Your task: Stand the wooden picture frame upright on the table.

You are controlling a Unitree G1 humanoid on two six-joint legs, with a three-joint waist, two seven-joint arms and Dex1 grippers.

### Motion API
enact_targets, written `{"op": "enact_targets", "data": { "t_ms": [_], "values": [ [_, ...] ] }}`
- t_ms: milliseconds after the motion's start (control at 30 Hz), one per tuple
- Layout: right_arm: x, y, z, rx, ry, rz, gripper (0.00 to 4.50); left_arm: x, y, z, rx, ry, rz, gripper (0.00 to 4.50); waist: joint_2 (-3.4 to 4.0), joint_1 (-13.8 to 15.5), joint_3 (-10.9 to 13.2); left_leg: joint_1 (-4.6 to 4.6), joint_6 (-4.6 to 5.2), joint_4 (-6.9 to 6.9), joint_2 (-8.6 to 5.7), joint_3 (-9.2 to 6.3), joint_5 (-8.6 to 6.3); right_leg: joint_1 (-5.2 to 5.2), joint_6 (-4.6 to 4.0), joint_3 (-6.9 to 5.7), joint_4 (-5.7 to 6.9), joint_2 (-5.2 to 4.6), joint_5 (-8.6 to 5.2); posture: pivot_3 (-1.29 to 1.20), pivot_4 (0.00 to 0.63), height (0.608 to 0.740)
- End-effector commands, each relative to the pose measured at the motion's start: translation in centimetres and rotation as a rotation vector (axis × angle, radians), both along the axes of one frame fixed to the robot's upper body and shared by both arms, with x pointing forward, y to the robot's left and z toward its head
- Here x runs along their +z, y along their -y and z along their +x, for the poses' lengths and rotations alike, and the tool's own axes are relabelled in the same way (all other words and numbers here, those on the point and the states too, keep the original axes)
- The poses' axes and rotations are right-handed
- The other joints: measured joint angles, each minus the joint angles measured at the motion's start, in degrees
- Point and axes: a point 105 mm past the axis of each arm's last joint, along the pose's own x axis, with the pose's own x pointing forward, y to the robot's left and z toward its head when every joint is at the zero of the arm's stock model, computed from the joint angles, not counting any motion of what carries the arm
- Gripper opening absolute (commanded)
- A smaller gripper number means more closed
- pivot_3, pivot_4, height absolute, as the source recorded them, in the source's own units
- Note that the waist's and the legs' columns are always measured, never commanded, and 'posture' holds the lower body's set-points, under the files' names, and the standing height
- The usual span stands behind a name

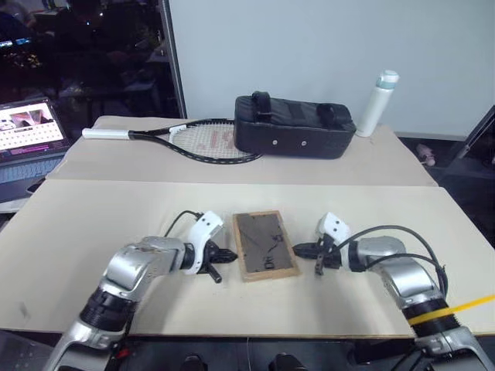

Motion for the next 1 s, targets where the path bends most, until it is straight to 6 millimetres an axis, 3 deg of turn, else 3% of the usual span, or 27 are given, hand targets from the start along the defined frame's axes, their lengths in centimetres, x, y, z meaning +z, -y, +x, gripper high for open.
{"op": "enact_targets", "data": {
  "t_ms": [33, 200, 333, 433, 500, 633, 767, 933, 1000],
  "values": [
    [1.7, -2.1, -0.7, 0.061, 0.04, 0.041, 0.0, -1.4, -4.9, -0.1, 0.118, -0.046, 0.109, 0.01, 0.0, -0.5, 0.0, 0.01, 0.0, 0.0, 0.0, 0.0, 0.01, -0.01, -0.02, 0.0, 0.01, 0.01, 0.01, 0.0, 0.15, 0.676],
    [1.3, -2.1, -0.1, 0.053, 0.039, 0.012, 0.0, -1.7, -8.0, -1.8, 0.168, -0.132, 0.118, 0.01, 0.0, -1.1, 0.0, 0.06, 0.0, -0.02, 0.0, -0.02, 0.02, -0.02, -0.06, 0.0, 0.03, 0.01, 0.03, 0.0, 0.15, 0.676],
    [1.7, 0.3, 1.5, -0.022, 0.071, -0.031, 0.0, 1.4, -7.3, -1.6, 0.31, -0.238, -0.205, 0.01, -0.03, -0.8, 0.0, -0.04, 0.0, -0.02, 0.0, 0.0, 0.02, -0.11, -0.07, 0.0, 0.03, 0.01, 0.01, 0.0, 0.15, 0.676],
    [1.5, 1.5, 2.0, -0.04, 0.079, -0.057, 0.0, 3.5, -5.5, -2.9, 0.204, -0.448, -0.488, 0.68, -0.1, -0.1, 0.0, -0.26, 0.01, 0.06, -0.05, -0.07, 0.02, -0.18, 0.0, -0.04, 0.02, 0.01, -0.02, 0.0, 0.15, 0.676],
    [1.3, 2.0, 2.2, -0.042, 0.08, -0.071, 0.0, 4.0, -4.9, -2.6, 0.186, -0.487, -0.583, 1.55, -0.1, 0.1, 0.0, -0.26, 0.0, 0.03, -0.05, -0.1, 0.02, -0.17, 0.02, -0.07, 0.01, 0.01, -0.03, 0.0, 0.15, 0.676],
    [0.7, 2.3, 2.1, -0.029, 0.073, -0.099, 0.0, 3.3, -2.9, -1.6, 0.211, -0.533, -0.621, 2.94, -0.1, 0.7, 0.0, -0.23, 0.0, -0.01, -0.05, -0.13, 0.02, -0.14, 0.02, -0.08, 0.01, 0.0, -0.04, 0.0, 0.15, 0.676],
    [0.6, 2.2, 1.2, 0.01, 0.053, -0.107, 0.0, 0.5, 0.6, -3.1, 0.163, -0.635, -0.532, 4.42, -0.1, 0.9, 0.0, -0.24, 0.0, 0.01, -0.07, -0.14, 0.02, -0.09, 0.01, -0.07, 0.0, -0.01, -0.02, 0.0, 0.15, 0.676],
    [1.0, 1.0, 0.1, 0.054, 0.049, -0.068, 0.0, -2.9, 3.5, -4.9, 0.14, -0.73, -0.384, 4.42, -0.03, 1.3, -0.2, -0.1, 0.0, 0.0, -0.2, -0.15, 0.02, 0.09, 0.03, -0.07, -0.03, -0.13, -0.03, 0.0, 0.15, 0.676],
    [1.0, 0.5, -0.1, 0.051, 0.051, -0.057, 0.0, -2.7, 4.5, -4.9, 0.115, -0.749, -0.403, 4.42, 0.05, 1.8, -0.2, -0.01, 0.0, 0.02, -0.39, -0.14, 0.02, 0.25, 0.15, -0.09, -0.05, -0.31, -0.1, 0.0, 0.15, 0.676]
  ]
}}
